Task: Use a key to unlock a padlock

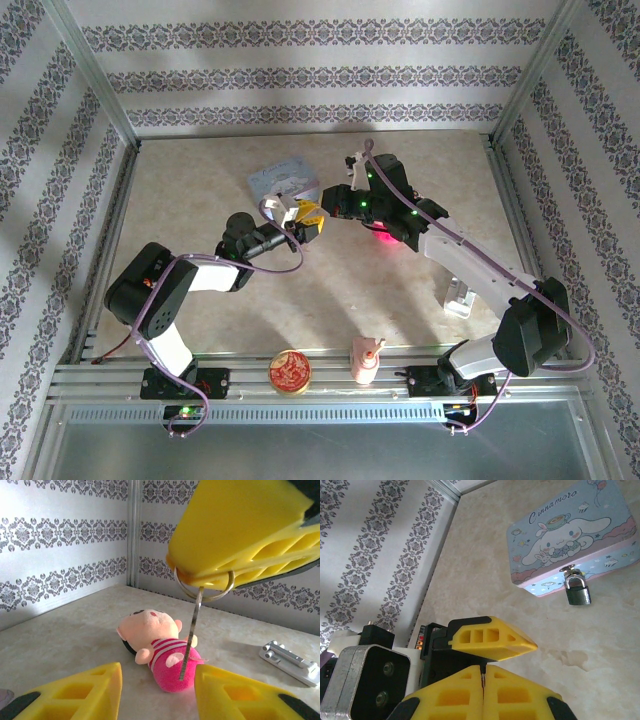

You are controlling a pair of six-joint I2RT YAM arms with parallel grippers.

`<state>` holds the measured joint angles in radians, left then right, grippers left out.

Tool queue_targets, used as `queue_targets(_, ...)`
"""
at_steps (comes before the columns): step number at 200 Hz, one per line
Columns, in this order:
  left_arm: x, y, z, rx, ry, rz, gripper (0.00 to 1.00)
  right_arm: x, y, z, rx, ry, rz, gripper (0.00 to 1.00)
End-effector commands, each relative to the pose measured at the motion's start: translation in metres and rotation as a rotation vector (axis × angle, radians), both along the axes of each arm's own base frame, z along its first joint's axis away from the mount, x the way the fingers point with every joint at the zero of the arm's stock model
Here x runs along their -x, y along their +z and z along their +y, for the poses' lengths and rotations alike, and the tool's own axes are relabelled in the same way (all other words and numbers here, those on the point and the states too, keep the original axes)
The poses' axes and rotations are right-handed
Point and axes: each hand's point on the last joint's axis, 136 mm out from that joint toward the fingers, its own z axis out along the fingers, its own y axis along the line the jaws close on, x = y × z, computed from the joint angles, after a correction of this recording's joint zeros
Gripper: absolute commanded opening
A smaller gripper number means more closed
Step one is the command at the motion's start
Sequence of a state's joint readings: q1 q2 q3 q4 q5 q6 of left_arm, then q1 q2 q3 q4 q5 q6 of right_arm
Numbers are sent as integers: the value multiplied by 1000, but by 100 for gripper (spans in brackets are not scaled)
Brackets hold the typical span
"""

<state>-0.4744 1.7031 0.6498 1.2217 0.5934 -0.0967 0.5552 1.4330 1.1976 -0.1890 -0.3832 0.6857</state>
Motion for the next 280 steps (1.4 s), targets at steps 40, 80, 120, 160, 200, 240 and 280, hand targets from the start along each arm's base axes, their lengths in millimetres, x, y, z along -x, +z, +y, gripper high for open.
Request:
queue_targets(40, -3, 5, -10, -14, -1, -33, 34, 6, 16, 5, -36, 9, -30, 0)
queue_targets(80, -5, 8, -10, -6, 5, -35, 22, 6, 15, 5, -34, 10, -29, 0)
queue_targets(120, -4, 10, -10, -2, 2, -38, 13, 6, 13, 5, -32, 7, -24, 0)
queue_targets(160, -1, 10, -10, -12, -5, -29, 0, 5, 11, 1, -29, -5, -22, 0)
queue_targets(200, 12, 6, -10, -86, -61, 68, 0, 3, 11, -10, -22, -12, -40, 1)
queue_targets(240, 34, 1, -6, -206, -114, 194, 0, 5, 19, -20, -23, 14, -98, 22)
queue_targets(280, 61, -5, -2, -305, -208, 322, 0, 17, 29, -18, -21, 137, -180, 39)
